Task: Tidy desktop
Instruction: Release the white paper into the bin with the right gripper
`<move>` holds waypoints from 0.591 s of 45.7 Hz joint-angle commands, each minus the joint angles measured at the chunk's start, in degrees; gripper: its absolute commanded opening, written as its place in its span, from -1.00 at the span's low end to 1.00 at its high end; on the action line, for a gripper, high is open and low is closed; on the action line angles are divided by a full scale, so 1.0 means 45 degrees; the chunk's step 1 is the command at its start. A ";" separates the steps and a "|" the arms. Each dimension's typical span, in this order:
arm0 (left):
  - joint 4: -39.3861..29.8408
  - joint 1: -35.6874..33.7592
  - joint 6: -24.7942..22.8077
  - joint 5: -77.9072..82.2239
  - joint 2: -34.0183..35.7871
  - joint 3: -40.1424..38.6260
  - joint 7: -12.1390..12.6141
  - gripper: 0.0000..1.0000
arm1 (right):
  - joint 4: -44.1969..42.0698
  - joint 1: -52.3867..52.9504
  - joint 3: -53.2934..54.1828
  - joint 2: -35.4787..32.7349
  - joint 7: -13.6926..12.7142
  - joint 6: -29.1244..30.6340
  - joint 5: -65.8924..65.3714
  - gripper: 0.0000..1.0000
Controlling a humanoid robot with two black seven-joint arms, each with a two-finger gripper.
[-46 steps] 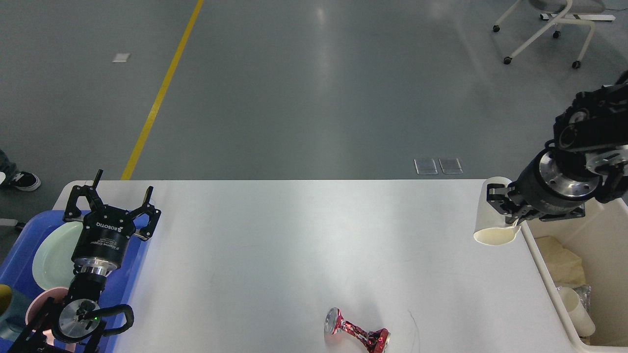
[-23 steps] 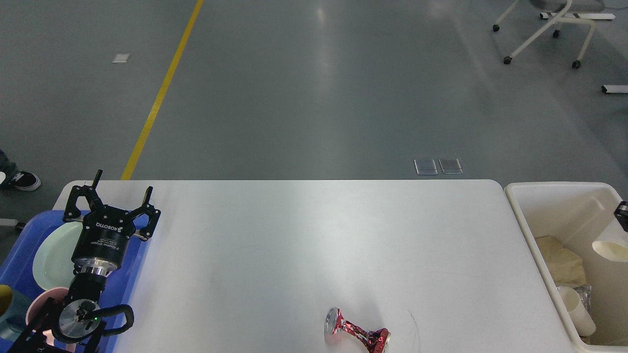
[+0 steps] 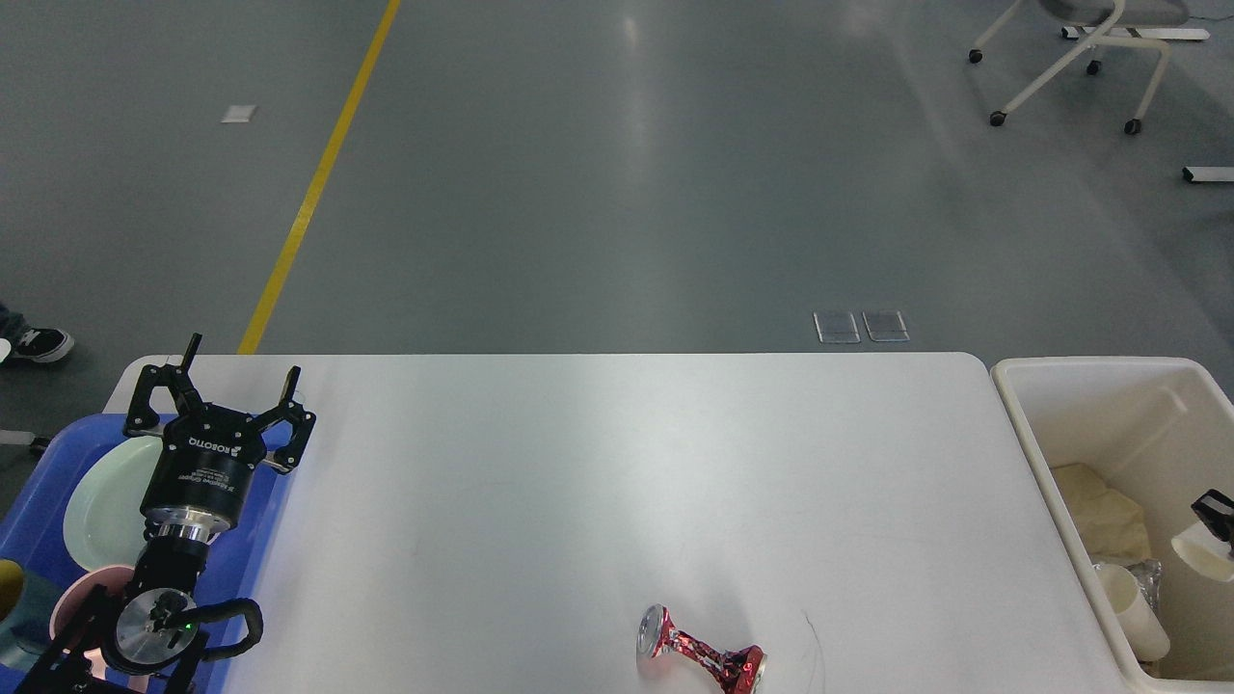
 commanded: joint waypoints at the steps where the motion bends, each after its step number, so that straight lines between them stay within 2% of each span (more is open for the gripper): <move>1: 0.0000 0.0000 0.0005 0.0000 0.0001 0.0000 0.0010 0.93 | -0.1264 -0.1603 0.0151 0.1338 0.0010 -0.2211 0.0083 -1.00; 4: 0.0000 0.0000 0.0005 0.0000 0.0001 0.0000 0.0010 0.93 | -0.1713 -0.2266 0.0132 0.2021 -0.0009 -0.3342 0.0181 -1.00; 6: 0.0000 0.0000 -0.0015 0.0000 0.0001 0.0000 0.0010 0.93 | -0.1929 -0.2483 0.0132 0.2257 -0.0010 -0.3542 0.0201 -1.00; 15: 0.0000 0.0000 0.0005 0.0000 0.0001 0.0000 0.0010 0.93 | -0.2750 -0.3265 0.0151 0.3136 -0.0010 -0.3738 0.0240 -1.00; 27: 0.0000 0.0000 -0.0015 0.0000 0.0001 0.0000 0.0010 0.93 | -0.2750 -0.3382 0.0132 0.3391 -0.0029 -0.3758 0.0240 -1.00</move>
